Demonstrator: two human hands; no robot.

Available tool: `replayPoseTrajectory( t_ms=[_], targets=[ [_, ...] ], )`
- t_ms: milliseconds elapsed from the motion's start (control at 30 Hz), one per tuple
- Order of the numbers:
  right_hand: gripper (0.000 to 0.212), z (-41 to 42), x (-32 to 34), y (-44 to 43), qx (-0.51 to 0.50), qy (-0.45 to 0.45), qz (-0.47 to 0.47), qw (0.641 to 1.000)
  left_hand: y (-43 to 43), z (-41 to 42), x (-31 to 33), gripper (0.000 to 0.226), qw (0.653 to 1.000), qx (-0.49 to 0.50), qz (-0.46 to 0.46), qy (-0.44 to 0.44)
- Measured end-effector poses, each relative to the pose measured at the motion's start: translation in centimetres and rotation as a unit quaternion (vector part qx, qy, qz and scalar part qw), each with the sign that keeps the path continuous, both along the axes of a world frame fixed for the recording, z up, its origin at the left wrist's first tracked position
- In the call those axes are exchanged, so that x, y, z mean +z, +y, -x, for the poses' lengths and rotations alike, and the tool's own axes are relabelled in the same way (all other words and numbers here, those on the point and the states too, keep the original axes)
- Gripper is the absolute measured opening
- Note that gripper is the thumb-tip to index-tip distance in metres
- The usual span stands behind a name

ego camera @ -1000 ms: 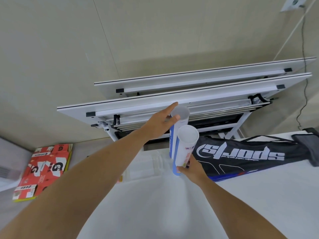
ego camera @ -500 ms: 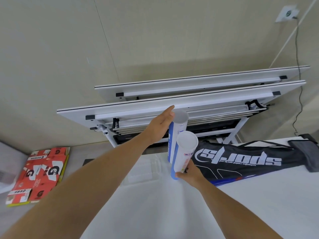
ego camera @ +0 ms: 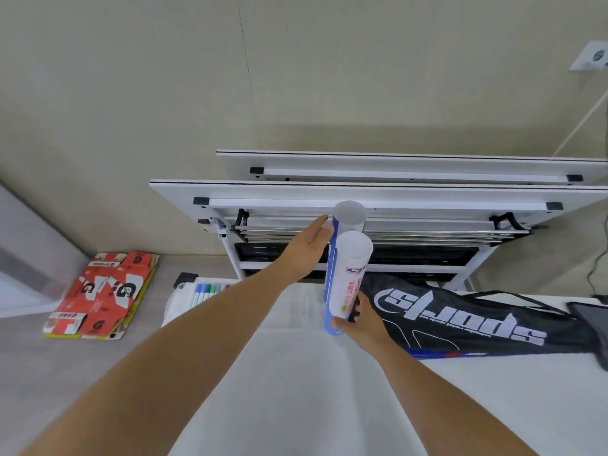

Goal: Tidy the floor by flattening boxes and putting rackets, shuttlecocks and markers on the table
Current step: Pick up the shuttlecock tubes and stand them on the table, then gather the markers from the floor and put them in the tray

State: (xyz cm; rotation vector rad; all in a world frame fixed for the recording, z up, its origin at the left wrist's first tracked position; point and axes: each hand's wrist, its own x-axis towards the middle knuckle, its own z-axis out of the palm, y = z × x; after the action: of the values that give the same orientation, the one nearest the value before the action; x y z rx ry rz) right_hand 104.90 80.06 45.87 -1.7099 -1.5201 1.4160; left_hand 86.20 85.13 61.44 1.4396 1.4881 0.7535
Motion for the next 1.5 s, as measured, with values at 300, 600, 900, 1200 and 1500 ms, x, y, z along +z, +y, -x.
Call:
replayPoseTrajectory(
  t_ms=[300,600,900,1200,1500],
  targets=[
    [0.073,-0.7,3.1,-0.1,0.012,-0.011,-0.022,1.0,-3.2,-2.1,0.8,0.045,1.0,0.005,-0.026,-0.008],
    [0.065,-1.2,5.0,-0.7,0.027,-0.028,-0.012,0.999,-4.4,-2.4,-1.3,0.047,0.998,0.061,-0.007,-0.025],
    [0.038,-1.8,3.0,-3.0,0.077,-0.156,0.01,0.985,-8.5,-1.7,-4.7,0.054,0.986,0.162,0.025,-0.003],
    [0.026,3.6,-2.0,-11.5,0.237,-0.21,0.062,0.947,-26.3,3.9,-10.5,0.019,0.94,0.314,0.129,0.015],
    [0.027,17.6,-2.0,-27.8,0.455,-0.203,0.021,0.867,-49.8,9.8,-15.5,0.019,0.847,0.5,0.176,-0.02]
  ],
)
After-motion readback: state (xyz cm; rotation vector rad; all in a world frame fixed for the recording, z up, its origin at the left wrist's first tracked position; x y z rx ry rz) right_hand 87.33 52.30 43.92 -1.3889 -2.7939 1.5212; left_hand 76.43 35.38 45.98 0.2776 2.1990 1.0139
